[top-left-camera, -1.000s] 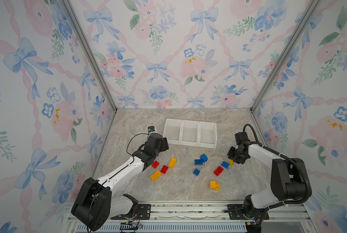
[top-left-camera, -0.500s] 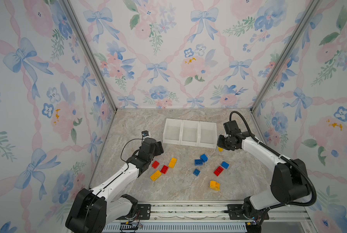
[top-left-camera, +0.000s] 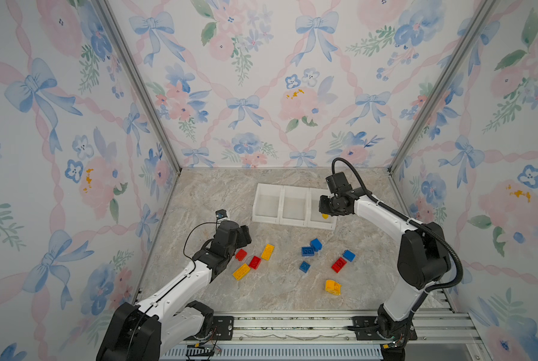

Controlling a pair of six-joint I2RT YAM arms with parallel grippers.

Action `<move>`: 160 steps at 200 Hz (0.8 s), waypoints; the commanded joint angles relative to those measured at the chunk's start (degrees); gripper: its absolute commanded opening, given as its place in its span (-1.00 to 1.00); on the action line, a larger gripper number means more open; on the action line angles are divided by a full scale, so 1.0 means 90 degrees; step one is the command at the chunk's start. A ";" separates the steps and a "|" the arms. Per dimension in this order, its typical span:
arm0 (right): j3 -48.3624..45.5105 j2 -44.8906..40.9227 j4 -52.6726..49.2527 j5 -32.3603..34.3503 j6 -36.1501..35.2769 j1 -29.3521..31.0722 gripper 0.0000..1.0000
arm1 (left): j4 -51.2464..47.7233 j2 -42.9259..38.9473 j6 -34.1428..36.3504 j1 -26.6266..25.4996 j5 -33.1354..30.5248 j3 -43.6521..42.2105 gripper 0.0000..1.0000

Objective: Sort the legos into containers by color
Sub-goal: 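Carry the yellow brick into the bin compartment nearest the right gripper and release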

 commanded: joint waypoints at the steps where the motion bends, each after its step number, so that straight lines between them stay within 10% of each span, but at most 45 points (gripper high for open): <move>1: 0.0330 0.0284 0.0034 0.0066 -0.0163 0.0002 -0.52 | -0.0061 -0.0152 -0.0127 0.0041 0.0037 -0.0105 0.66; 160: 0.0332 0.0216 -0.0321 -0.0338 -0.0532 -0.0039 0.01 | -0.0112 0.0174 -0.0108 0.0058 -0.0060 0.0093 0.68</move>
